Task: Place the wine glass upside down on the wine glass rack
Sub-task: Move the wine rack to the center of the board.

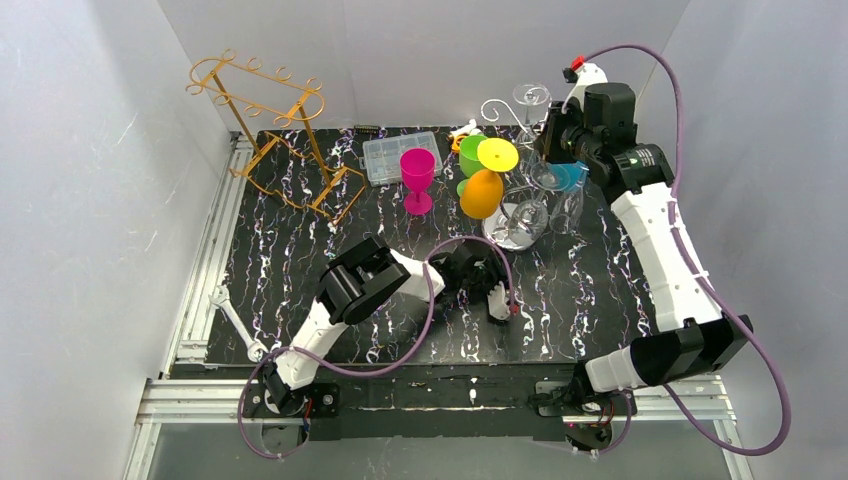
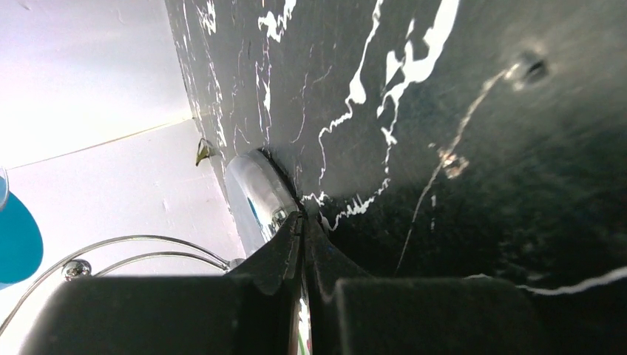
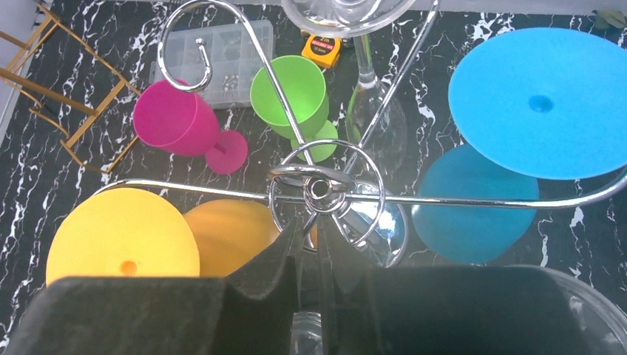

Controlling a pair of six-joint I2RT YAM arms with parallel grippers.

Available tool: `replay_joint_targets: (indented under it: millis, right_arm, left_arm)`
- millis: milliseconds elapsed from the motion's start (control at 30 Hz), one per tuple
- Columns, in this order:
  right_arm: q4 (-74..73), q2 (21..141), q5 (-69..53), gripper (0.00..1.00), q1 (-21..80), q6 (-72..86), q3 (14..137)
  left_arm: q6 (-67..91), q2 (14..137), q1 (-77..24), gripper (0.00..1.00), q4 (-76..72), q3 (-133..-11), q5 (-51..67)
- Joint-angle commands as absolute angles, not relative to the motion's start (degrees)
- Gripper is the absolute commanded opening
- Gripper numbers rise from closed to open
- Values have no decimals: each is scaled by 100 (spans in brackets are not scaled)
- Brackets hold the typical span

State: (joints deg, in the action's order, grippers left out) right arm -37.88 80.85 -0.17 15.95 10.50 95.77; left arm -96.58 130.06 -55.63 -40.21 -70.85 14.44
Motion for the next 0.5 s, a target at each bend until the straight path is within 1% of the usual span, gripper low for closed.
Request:
replay_joint_targets:
  millis: [0,467]
  right_arm:
    - [-3733,8316,-59,20,1513,1002,9566]
    - [-3477,8829,-35,20,1256,879,9912]
  left_arm:
    - [-9673,13197,-5174,0,-3874,-7474,952]
    - [-9633,13943,-5041,0,-3377,-8885,861]
